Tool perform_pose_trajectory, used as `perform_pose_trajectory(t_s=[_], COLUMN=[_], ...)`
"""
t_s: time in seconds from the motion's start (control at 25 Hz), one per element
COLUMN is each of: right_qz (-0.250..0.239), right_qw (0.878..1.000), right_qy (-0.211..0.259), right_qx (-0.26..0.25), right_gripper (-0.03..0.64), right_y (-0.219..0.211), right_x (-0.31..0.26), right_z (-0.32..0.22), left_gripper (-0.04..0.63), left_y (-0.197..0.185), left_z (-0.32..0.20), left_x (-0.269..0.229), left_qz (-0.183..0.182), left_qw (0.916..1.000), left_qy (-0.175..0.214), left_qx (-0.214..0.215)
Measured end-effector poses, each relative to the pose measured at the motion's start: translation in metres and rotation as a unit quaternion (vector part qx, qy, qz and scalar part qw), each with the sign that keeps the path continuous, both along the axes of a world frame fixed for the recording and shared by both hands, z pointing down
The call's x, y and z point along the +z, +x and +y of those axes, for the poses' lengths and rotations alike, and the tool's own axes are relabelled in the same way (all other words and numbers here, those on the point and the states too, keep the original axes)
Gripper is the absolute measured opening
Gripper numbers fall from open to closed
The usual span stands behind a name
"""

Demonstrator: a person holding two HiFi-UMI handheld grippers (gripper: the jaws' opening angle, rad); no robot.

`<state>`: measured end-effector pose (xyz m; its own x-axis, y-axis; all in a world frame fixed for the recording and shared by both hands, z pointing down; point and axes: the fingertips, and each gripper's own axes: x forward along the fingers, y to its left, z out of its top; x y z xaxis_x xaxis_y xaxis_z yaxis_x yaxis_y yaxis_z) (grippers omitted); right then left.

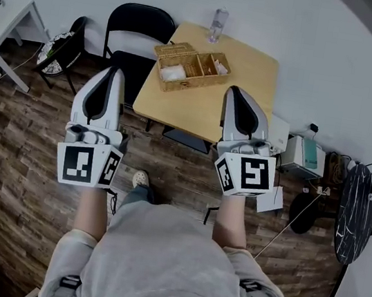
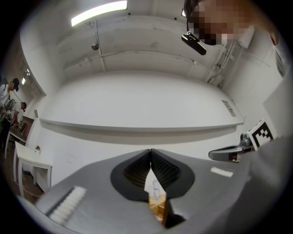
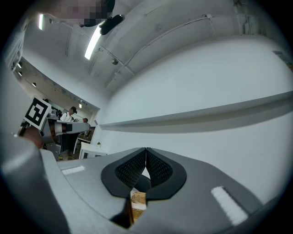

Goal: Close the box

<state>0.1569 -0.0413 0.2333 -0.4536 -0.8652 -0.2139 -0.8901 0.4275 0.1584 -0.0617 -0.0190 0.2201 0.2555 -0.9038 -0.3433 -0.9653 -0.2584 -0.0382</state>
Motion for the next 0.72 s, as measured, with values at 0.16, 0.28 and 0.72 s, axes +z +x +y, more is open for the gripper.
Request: perform_pose_trajectory(t_s=[0.16,0.28,0.72], right_qz=[-0.002,-0.003,-0.003], right_qw=[1.0,1.0,1.0], right_qy=[-0.001,-0.003,-0.006], right_qx=[0.005,0.009,0.03], right_gripper=[0.005,0.005,0.005], right_y=[-0.011,-0.02,-0.05], right_x=[0.001,0.002,0.002], right_z=[-0.03,-0.048,-0.1], left_gripper=[0.058,0.058,0.058], left_y=[-0.012,-0.023,-0.054], left_z=[-0.031,-0.051,-0.112], left_x=[-0.001,-0.001,0.0], left_qz=[-0.001,-0.001,0.002], left_qw=[1.0,1.0,0.9996], left_qy=[0.0,-0.002,-0.004], left_qx=[0.004,0.007,0.027])
